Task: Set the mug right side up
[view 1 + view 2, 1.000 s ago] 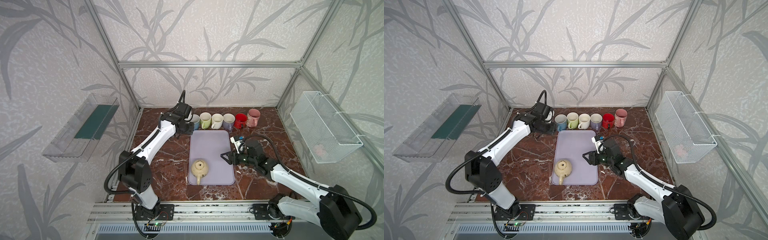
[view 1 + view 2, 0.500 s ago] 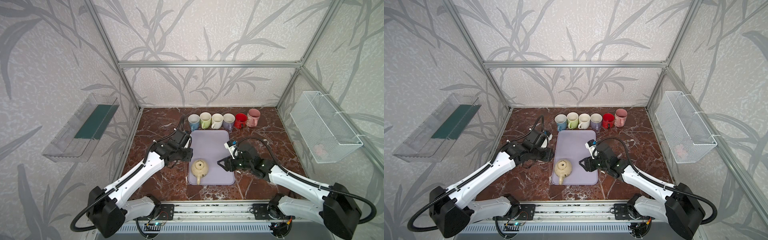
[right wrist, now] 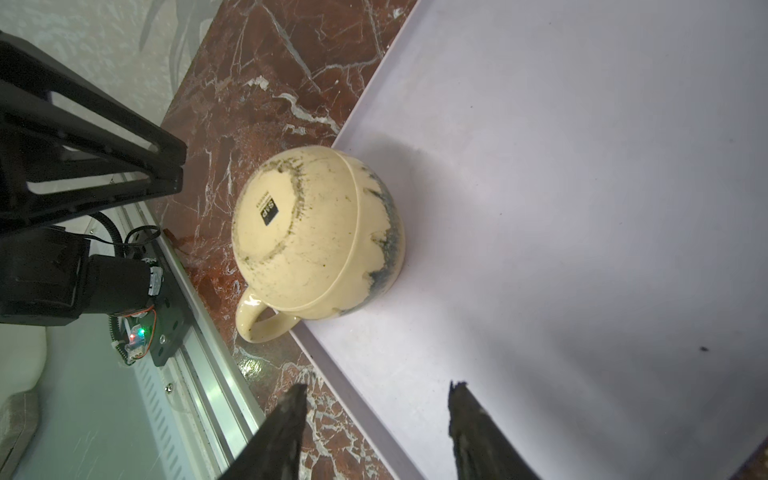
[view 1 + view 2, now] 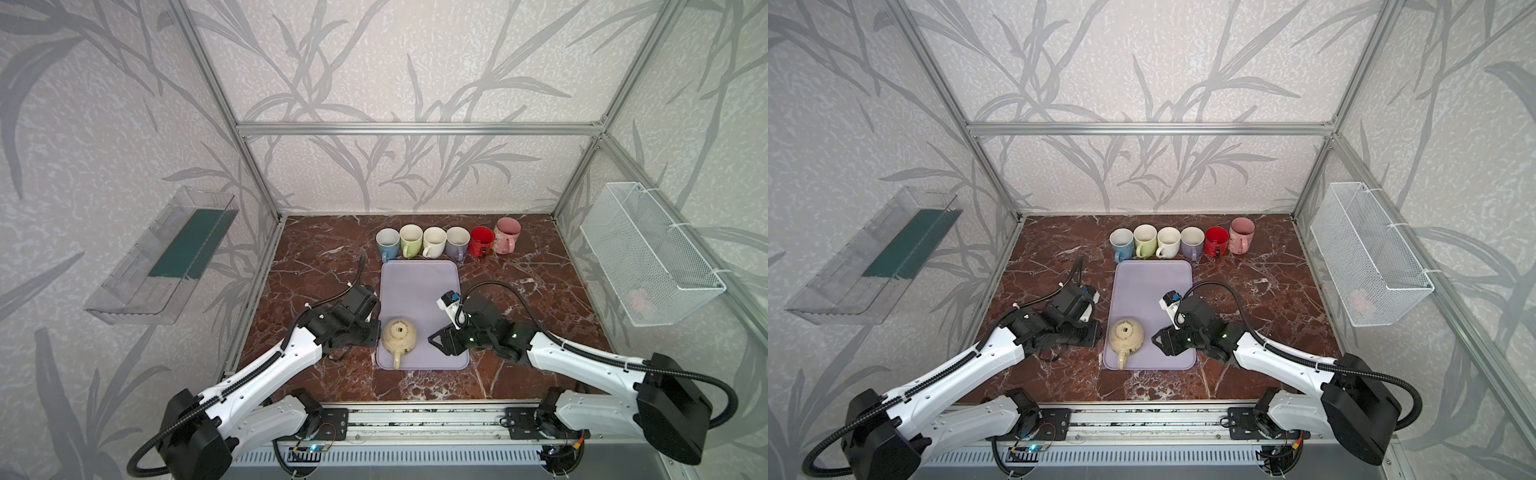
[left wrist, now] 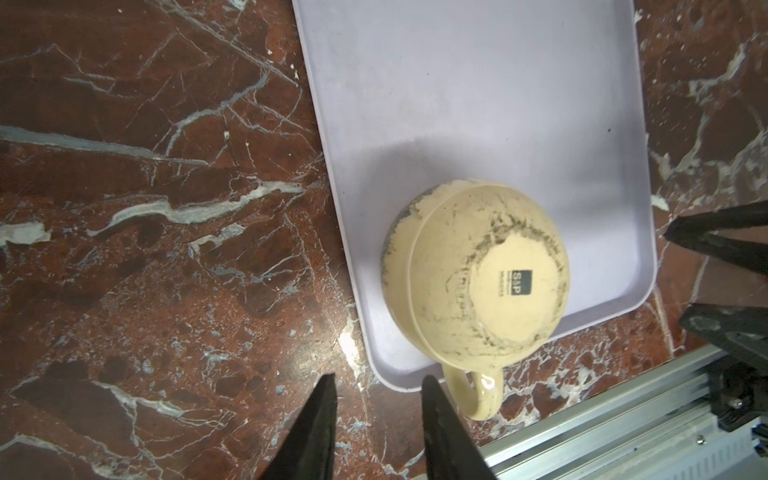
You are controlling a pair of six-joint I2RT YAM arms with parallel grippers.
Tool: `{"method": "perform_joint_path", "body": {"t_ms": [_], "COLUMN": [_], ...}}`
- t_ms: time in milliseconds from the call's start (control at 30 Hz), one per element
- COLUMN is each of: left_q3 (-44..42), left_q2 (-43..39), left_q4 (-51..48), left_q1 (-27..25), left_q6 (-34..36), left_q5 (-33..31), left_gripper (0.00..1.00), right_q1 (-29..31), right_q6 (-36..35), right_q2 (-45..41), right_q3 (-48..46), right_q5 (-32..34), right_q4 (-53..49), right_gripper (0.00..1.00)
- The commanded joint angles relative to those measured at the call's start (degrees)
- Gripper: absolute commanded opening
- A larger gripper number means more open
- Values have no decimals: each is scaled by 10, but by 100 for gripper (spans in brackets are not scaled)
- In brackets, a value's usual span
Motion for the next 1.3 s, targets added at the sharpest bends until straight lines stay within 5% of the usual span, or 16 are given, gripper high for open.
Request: {"method": "perform_joint_path", "body": {"t_ms": [0,267,700,1267], "left_q3": [-20,-45,-55,82], "left_q2": [-2,35,95,298], "left_q4": [23,81,167,262], "left_q1": [-8,-31,-36,-34], "left_q6": [-27,-48,-58,-12], "left_q5": [-11,-4,1,-19], "left_gripper": [29,15,8,5], "right_q1": [17,38,38,10], "right_q6": [6,16,20,10], "right_q2": [20,64,103,72], "right_q3": [10,21,35,27], "right_q5": [7,1,-2,19], "right_q4": [15,40,62,35], "right_gripper": [56,56,55,56]}}
